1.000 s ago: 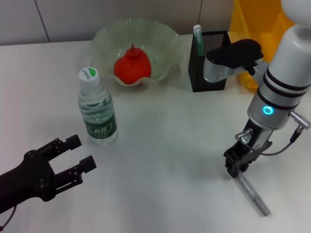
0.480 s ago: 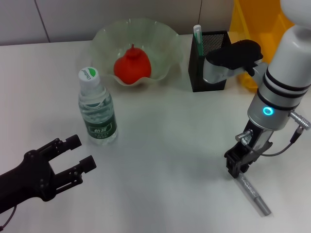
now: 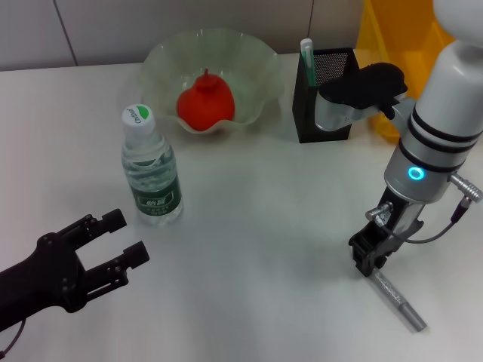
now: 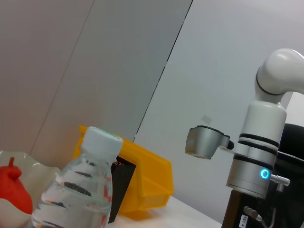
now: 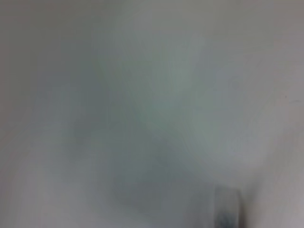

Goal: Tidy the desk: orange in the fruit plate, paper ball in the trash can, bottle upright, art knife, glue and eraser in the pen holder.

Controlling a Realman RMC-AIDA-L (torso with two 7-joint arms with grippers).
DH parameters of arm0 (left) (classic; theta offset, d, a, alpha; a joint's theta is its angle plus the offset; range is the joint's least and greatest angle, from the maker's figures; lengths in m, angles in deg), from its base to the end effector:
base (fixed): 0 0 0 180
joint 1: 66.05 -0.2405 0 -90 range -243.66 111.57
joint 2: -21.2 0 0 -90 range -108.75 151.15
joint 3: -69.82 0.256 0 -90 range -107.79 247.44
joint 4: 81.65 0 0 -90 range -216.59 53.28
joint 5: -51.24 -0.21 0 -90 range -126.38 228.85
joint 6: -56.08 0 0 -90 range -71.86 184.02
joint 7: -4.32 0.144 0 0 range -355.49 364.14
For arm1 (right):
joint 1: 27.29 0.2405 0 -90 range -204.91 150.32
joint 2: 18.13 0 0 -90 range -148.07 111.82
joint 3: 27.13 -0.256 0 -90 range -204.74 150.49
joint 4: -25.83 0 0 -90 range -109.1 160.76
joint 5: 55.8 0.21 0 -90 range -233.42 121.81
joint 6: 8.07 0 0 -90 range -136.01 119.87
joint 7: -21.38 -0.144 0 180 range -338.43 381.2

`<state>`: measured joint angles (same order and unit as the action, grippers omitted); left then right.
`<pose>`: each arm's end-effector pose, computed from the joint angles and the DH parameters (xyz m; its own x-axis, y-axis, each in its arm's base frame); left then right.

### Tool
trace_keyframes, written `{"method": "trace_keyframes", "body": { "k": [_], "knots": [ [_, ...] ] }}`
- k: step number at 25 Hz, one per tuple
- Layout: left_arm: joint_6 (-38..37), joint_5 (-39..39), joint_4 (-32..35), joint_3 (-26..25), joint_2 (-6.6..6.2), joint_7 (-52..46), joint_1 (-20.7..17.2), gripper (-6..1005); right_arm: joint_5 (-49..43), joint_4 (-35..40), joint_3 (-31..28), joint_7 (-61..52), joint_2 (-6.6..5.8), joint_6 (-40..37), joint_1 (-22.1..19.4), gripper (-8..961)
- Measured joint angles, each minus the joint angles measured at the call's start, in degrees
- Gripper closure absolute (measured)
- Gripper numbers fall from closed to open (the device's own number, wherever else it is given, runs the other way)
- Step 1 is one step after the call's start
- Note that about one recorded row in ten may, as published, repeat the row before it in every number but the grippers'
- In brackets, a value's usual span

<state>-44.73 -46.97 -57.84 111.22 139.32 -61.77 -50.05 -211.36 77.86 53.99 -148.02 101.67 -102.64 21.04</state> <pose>-0.3037 0.2344 -0.0079 0.5435 0.3531 0.7615 0.5638 -0.8257 -0.0195 0.1991 0.3506 -0.0393 0.2754 -0.8893 0.3652 -0.7270 -0.4412 -0.5261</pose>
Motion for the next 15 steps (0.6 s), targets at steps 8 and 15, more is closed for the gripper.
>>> {"method": "trace_keyframes", "body": {
  "k": [8, 15],
  "knots": [
    [0.00, 0.01, 0.00, 0.00, 0.00, 0.00, 0.00, 211, 0.04, 0.01, 0.53, 0.04, -0.01, 0.05, 0.00, 786],
    [0.00, 0.03, 0.00, -0.01, 0.00, 0.00, 0.00, 211, 0.59, 0.46, 2.01, 0.04, -0.01, 0.08, -0.06, 794]
  ]
}}
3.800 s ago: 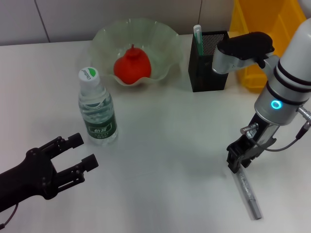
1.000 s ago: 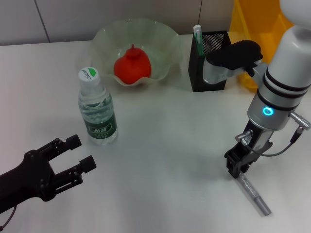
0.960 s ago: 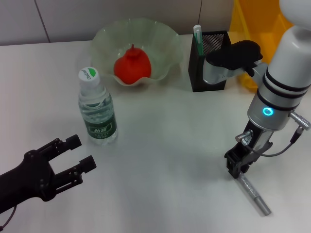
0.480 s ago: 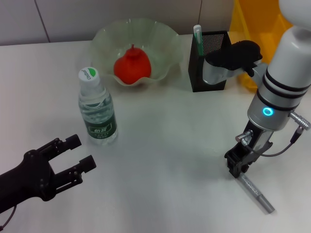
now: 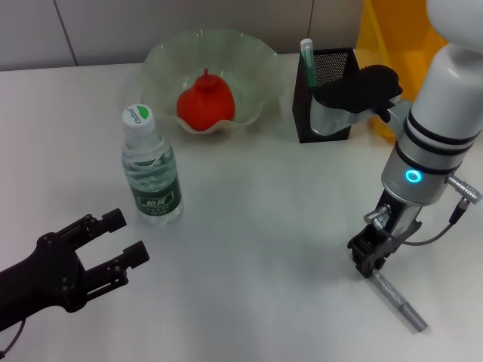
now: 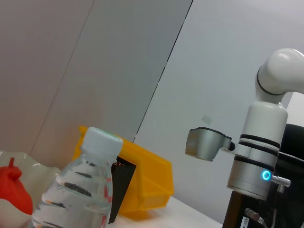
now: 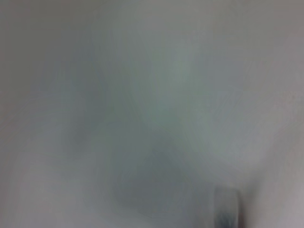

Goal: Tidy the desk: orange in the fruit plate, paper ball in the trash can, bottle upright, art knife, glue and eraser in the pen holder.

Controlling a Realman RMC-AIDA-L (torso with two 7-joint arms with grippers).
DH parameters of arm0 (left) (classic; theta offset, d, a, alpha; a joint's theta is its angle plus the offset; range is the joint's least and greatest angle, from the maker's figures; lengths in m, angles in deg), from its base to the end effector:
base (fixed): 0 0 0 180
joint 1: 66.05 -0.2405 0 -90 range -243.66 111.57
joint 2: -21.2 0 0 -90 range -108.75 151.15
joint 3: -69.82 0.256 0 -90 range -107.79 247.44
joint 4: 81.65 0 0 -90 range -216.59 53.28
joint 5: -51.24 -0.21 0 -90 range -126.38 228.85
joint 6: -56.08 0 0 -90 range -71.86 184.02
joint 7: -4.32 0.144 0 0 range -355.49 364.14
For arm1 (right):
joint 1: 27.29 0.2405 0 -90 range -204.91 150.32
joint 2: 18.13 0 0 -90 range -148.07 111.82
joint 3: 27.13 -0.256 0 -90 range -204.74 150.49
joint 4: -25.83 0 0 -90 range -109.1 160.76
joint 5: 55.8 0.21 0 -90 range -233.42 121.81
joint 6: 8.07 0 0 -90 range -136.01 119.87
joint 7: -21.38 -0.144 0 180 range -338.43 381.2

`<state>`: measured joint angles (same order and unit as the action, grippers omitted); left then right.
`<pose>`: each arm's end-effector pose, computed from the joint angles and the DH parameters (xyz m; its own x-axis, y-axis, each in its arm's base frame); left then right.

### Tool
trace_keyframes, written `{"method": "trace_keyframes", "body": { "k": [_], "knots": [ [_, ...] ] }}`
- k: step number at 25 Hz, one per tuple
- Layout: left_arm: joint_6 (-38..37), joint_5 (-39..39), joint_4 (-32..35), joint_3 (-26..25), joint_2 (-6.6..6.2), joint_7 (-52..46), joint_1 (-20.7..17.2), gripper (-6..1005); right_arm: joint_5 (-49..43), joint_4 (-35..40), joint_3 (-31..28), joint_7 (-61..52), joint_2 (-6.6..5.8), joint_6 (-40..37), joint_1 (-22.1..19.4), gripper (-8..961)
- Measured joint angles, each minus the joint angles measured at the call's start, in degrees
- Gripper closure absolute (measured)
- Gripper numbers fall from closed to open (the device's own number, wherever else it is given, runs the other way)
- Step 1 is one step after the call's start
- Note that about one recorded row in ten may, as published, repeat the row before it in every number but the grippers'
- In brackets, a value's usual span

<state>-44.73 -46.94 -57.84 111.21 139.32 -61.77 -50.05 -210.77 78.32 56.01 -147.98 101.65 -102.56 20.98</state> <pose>-0.3037 0.2345 -0.0078 0.5432 0.3527 0.7619 0.5639 -0.8256 -0.0198 0.1970 0.3488 -0.0422 0.2914 -0.8761 0.3841 -0.7112 -0.4669 -0.5255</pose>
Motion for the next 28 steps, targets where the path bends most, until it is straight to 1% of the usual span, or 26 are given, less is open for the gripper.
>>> {"method": "trace_keyframes", "body": {
  "k": [5, 10, 15, 18, 22, 28],
  "knots": [
    [-0.09, 0.04, 0.00, 0.00, 0.00, 0.00, -0.08, 211, 0.32, 0.40, 0.03, 0.00, 0.00, 0.03, -0.06, 808],
    [-0.11, 0.11, 0.00, 0.00, 0.00, 0.00, -0.16, 211, 0.79, 2.31, 0.11, 0.00, 0.01, 0.01, -0.51, 807],
    [-0.24, 0.27, 0.00, 0.00, -0.07, 0.00, -0.18, 211, 0.82, 4.94, -0.22, 0.01, -0.09, -0.45, -0.91, 814],
    [-0.37, 0.29, 0.00, -0.01, -0.09, 0.00, -0.18, 211, 0.81, 8.32, -0.45, 0.20, -0.39, -0.93, -1.52, 814],
    [-0.47, 0.38, 0.00, -0.08, -0.09, -0.17, -0.18, 211, 0.81, 10.01, -0.59, 0.46, -0.47, -1.22, -1.63, 814],
    [-0.65, 0.39, 0.00, -0.16, -0.09, -0.47, -0.17, 211, 0.42, 14.92, -3.83, 1.75, -0.60, 0.14, -2.43, 813]
  ]
}}
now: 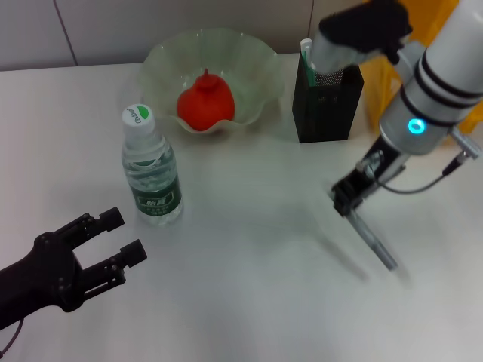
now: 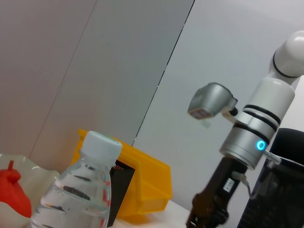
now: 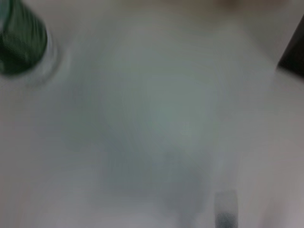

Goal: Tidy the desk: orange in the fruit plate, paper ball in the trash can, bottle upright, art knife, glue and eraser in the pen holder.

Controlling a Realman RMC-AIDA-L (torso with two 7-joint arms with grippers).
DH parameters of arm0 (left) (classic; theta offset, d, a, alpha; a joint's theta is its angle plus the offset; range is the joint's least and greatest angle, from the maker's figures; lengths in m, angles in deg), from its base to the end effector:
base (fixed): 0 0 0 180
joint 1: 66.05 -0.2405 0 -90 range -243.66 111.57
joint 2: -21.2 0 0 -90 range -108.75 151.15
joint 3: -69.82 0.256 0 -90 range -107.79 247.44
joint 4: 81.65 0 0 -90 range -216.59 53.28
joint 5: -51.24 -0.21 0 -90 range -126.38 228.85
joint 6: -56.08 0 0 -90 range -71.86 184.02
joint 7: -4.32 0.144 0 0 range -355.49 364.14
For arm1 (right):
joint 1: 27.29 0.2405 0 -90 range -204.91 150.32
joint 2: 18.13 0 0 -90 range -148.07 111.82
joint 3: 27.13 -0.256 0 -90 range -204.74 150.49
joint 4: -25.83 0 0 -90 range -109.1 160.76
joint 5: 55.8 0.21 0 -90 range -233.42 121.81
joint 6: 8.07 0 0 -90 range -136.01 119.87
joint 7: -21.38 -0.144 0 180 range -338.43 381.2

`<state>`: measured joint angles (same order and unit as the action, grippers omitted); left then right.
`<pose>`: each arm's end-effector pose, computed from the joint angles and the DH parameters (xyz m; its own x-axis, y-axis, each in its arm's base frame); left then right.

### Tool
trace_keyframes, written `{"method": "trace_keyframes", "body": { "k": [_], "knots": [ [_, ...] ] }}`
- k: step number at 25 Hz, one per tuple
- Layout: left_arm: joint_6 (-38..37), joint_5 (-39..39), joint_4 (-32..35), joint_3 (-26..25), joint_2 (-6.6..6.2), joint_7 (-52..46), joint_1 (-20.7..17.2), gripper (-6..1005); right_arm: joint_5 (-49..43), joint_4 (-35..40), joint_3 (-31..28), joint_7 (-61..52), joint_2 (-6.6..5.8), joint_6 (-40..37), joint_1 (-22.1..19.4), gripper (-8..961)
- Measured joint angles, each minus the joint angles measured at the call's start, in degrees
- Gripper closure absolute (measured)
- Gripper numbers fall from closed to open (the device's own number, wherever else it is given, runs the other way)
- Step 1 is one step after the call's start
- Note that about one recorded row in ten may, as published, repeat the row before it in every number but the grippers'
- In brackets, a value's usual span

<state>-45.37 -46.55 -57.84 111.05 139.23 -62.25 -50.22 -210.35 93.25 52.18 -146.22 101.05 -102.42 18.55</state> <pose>-0.3035 0.2335 -0.0058 0.5317 0.3540 0.7694 0.5665 -0.8240 -0.0124 0.1602 0.3704 -0.0112 0.4757 -0.8523 0.2173 -0.6826 -0.5135 -0.5200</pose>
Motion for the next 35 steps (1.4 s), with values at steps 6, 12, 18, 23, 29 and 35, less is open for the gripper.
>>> {"method": "trace_keyframes", "body": {
  "k": [6, 12, 18, 23, 29, 35],
  "knots": [
    [-0.27, 0.03, 0.00, -0.42, 0.00, -0.11, 0.00, 211, 0.30, 3.34, -1.77, 1.55, -0.01, 5.44, -0.77, 813],
    [-1.17, 0.06, 0.00, -1.23, 0.09, -0.22, -0.04, 211, 1.68, 5.61, -1.73, 2.01, 0.06, 10.05, -0.86, 814],
    [-1.61, 0.12, -0.02, -2.79, 0.09, -0.29, -0.65, 211, 5.95, 9.29, -2.54, 2.71, 0.03, 14.69, -1.26, 816],
    [-1.74, 0.14, -0.11, -2.95, 0.09, -0.30, -0.84, 211, 6.35, 12.77, -2.97, 2.83, 0.05, 18.15, -2.07, 817],
    [-1.82, 0.15, -0.18, -3.00, 0.09, -0.16, -0.97, 211, 6.38, 18.24, -5.44, 3.00, 0.08, 21.91, -5.17, 817],
    [-1.82, 0.15, -0.18, -3.11, 0.09, -0.30, -0.94, 211, 6.34, 21.83, -7.10, 5.03, 0.17, 25.69, -9.37, 818]
  ]
}}
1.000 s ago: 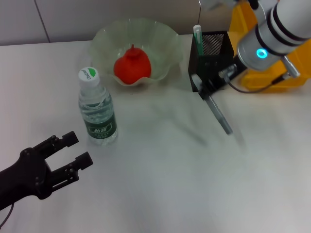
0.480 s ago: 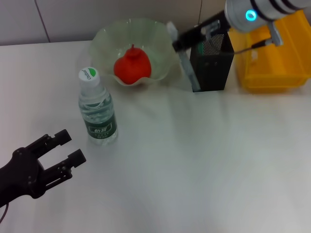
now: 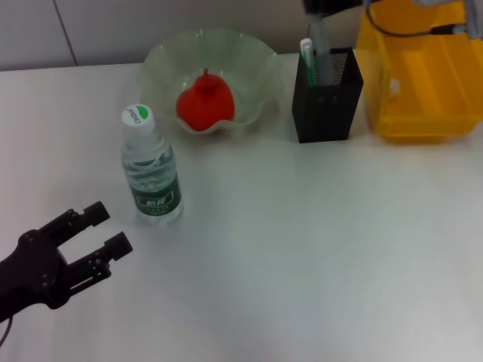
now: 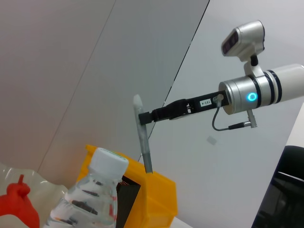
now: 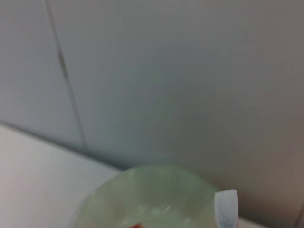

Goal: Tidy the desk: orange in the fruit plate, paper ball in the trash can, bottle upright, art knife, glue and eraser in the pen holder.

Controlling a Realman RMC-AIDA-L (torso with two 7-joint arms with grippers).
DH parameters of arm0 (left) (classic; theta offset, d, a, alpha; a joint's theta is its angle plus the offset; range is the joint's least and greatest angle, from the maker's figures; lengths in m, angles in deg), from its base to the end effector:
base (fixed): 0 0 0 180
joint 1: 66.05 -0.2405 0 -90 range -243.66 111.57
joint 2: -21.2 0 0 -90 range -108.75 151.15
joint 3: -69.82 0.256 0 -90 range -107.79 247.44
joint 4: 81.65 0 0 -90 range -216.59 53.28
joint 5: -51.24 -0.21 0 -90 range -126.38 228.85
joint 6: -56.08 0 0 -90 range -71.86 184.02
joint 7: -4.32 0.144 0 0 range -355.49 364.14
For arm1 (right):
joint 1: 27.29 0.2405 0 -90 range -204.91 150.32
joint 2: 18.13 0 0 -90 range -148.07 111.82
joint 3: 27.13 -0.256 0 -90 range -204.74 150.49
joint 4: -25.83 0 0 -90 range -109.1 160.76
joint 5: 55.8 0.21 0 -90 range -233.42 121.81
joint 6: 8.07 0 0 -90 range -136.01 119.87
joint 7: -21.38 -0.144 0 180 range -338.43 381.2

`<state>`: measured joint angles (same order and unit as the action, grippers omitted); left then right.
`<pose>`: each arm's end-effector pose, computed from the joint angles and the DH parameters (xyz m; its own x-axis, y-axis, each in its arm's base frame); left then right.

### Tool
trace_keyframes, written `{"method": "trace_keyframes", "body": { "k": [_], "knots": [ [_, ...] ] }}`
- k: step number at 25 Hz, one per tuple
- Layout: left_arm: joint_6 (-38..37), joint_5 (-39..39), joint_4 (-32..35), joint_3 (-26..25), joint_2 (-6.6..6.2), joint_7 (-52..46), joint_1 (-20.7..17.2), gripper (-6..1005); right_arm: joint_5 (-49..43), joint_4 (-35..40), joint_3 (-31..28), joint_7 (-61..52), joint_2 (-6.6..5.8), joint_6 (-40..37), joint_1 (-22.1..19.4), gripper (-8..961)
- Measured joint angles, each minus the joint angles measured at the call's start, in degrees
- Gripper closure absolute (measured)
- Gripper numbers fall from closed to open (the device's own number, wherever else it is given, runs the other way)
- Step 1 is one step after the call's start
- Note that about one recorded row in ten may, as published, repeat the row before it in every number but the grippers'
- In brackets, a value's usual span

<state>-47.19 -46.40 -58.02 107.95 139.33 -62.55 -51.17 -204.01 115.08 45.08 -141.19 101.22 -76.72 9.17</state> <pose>-0.3063 0.2289 0.0016 0.4914 0.3388 0.8023 0.5870 -0.8094 -0.0178 0.1062 0.4142 0.0683 0.7477 -0.5337 -0.3951 -0.6517 -0.4755 -0.5909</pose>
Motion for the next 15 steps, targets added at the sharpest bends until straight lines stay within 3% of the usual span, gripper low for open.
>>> {"method": "trace_keyframes", "body": {
  "k": [5, 15],
  "knots": [
    [0.00, -0.01, -0.05, -0.07, 0.00, -0.03, 0.10, 211, 0.28, -1.15, -0.30, 2.92, 0.03, 6.09, -3.12, 818],
    [0.01, -0.01, -0.52, -0.54, -0.01, -0.02, -0.12, 211, 0.75, -9.23, 3.61, 6.82, -0.01, 19.66, -3.90, 819]
  ]
}}
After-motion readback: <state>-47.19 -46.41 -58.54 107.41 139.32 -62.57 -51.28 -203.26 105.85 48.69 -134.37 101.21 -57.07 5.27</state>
